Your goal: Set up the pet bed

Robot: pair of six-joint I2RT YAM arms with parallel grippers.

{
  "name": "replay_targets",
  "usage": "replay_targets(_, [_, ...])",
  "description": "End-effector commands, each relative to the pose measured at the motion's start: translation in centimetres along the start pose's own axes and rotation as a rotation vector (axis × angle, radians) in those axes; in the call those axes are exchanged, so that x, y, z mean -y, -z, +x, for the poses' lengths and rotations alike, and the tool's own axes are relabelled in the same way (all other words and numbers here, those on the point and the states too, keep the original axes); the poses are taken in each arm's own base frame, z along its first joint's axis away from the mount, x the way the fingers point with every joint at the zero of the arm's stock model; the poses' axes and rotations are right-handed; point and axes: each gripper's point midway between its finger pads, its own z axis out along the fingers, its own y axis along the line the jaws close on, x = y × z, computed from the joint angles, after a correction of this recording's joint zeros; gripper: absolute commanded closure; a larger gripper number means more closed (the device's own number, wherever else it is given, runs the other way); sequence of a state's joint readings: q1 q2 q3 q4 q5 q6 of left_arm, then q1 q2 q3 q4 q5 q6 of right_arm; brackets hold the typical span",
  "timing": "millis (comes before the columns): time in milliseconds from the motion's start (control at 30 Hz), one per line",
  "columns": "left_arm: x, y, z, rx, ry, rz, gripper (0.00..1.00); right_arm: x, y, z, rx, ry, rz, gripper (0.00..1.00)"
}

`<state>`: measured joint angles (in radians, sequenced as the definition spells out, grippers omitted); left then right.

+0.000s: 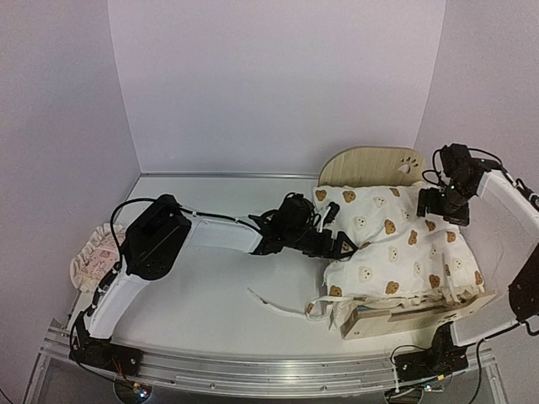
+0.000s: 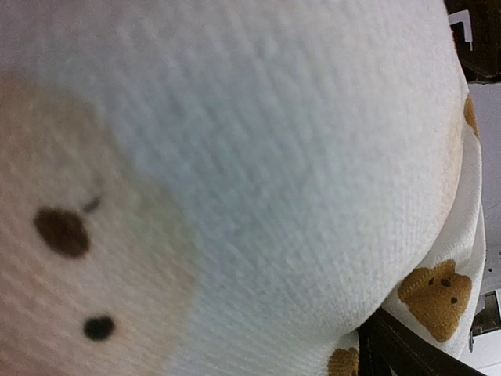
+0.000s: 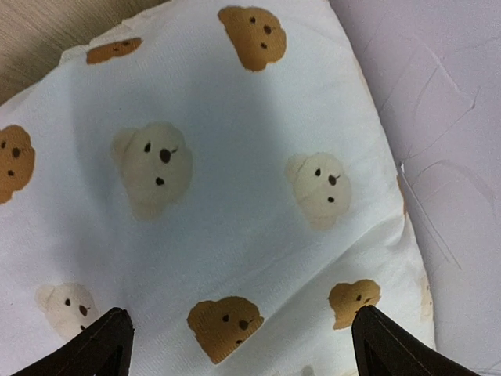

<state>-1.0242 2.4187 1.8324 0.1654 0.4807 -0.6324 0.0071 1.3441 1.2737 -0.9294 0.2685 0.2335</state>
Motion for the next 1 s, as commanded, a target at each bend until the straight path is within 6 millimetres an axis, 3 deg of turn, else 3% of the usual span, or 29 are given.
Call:
replay_targets(0, [2.3,-1.5,0.6,-0.01,0.003,0.155,0.0,-0.1,-1.0,1.0,-0.01,-0.022,-0.006,0.02])
replay_targets(433, [1.5,-3.6,2.3,-0.017,0.081,0.294,0.03,-0.7,-3.7,4.6,-0.09,-0.042,-0.041,0.02])
replay_targets(500, [1.5,-3.9,2.5,-0.016,0.091,0.317,0.12,-0.9,-4.0,5.1,-0.101,-0.044,-0.052,0.02])
replay_targets(567, [1.6,-4.0,2.5,-0.013,0.086,0.329,0.29,-1.0,-4.1,5.5,-0.109,-0.046,-0.06,0.02])
replay_targets(733, [1.5,-3.7,2.4,0.008,0.073,0.308,0.58,-0.9,-3.9,6.1,-0.112,-0.039,-0.068,0.02])
replay_targets(867, [1.2,-3.4,2.4,0.011,0.079,0.284,0.76,-1.4,-3.8,6.6,-0.125,-0.044,-0.102,0.02])
replay_targets(967, [0.5,-2.4,2.4,0.03,0.088,0.244,0.8,-1.9,-4.1,7.2,-0.149,-0.046,-0.128,0.04])
